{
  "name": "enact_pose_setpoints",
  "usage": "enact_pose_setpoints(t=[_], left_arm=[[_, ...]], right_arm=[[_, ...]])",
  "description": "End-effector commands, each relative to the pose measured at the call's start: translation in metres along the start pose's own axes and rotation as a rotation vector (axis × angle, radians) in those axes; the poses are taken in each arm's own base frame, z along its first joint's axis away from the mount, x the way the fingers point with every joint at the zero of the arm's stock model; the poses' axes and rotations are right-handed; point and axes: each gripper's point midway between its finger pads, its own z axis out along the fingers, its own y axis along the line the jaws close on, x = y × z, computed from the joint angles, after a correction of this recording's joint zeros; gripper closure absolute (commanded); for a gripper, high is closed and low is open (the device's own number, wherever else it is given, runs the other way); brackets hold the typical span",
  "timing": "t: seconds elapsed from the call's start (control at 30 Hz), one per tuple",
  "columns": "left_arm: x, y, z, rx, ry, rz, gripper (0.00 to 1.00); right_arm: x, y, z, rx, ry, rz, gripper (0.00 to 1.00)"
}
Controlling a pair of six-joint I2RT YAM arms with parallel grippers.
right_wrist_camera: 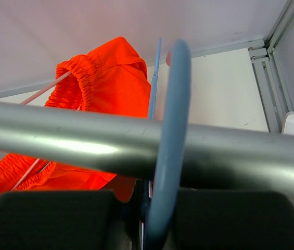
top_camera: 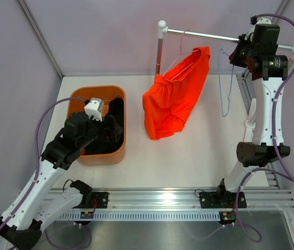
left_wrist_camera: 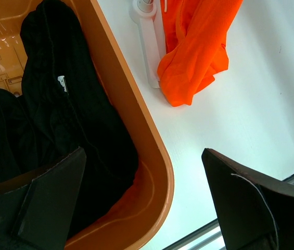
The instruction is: Remove the shorts from the hanger
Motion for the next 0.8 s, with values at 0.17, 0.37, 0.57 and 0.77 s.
enact_pose_setpoints(t=[0.17, 0.37, 0.57, 0.77], left_arm=[[-0.006, 0.001, 0.004, -0.008, -0.022, 0.02, 0.01], [-0.005, 0.002, 0.007, -0.011, -0.012, 0.021, 0.01], [-0.004, 0.002, 0.008, -0.011, -0.007, 0.021, 0.01], [-0.003, 0.002, 0.009, -0.01, -0.004, 0.023, 0.01]], right_arm=[[-0.016, -0.013, -0.003, 0.078, -0.046, -0.008, 1.0], [0.006, -0.022, 0.01, 0.109, -0.004, -0.002, 1.0], [0.018, -0.023, 0.016, 0.112, 0.033, 0.008, 1.0], [0.024, -0.026, 0.012, 0.133, 0.044, 0.032, 1.0]])
